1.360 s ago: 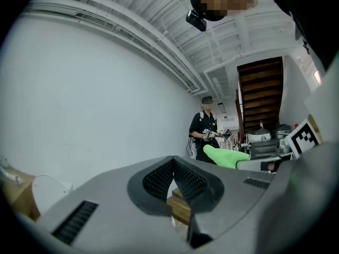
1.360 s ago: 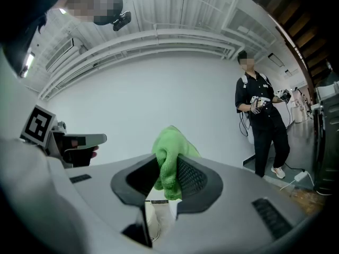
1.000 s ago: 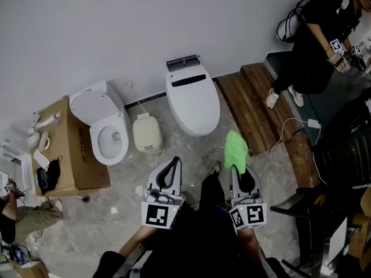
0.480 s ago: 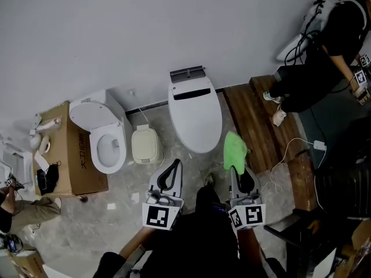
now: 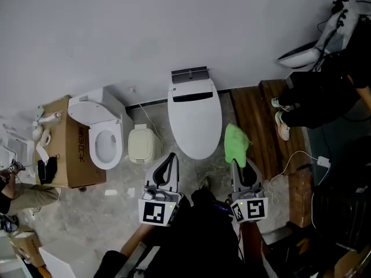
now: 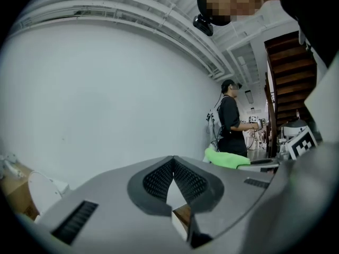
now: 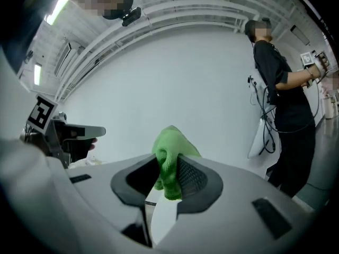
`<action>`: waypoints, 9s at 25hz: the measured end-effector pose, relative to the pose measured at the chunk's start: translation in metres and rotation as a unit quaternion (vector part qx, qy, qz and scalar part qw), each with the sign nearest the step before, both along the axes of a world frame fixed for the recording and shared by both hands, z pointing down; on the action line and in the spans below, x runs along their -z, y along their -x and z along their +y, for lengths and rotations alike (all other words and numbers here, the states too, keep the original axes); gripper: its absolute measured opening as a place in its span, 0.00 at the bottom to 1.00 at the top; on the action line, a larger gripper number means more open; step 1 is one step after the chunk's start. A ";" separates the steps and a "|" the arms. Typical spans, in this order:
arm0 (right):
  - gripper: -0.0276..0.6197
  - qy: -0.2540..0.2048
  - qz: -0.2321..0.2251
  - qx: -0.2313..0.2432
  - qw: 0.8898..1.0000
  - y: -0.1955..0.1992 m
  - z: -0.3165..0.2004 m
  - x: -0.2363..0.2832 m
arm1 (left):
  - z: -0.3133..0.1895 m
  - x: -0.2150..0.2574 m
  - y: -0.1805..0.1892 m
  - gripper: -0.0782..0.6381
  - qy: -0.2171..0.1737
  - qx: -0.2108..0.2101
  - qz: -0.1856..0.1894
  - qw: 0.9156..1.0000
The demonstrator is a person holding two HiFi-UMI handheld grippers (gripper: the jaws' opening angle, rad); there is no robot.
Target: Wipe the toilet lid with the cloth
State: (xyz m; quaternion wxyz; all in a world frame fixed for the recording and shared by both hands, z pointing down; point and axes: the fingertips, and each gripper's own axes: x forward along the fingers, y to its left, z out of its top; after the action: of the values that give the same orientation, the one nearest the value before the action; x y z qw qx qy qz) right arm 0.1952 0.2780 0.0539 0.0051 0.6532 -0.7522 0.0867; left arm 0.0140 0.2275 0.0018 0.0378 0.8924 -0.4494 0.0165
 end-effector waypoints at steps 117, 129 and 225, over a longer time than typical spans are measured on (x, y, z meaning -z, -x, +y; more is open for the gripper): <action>0.19 0.292 0.528 0.325 0.728 -0.090 -0.361 -0.647 | -0.280 -0.359 -0.068 0.12 0.152 0.010 -0.001 0.988; 0.19 0.300 0.511 0.326 0.737 -0.070 -0.272 -0.659 | -0.213 -0.353 -0.048 0.12 0.131 0.041 0.007 0.990; 0.19 0.267 0.320 0.247 0.875 -0.050 -0.436 -0.588 | -0.281 -0.387 -0.024 0.12 0.183 0.102 0.004 0.978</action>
State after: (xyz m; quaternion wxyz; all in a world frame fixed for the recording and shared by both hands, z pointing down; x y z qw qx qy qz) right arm 0.2455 -0.1580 0.6414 0.4411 0.4122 -0.7944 0.0664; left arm 0.0383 -0.0537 0.3889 0.2039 0.8196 -0.5275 0.0912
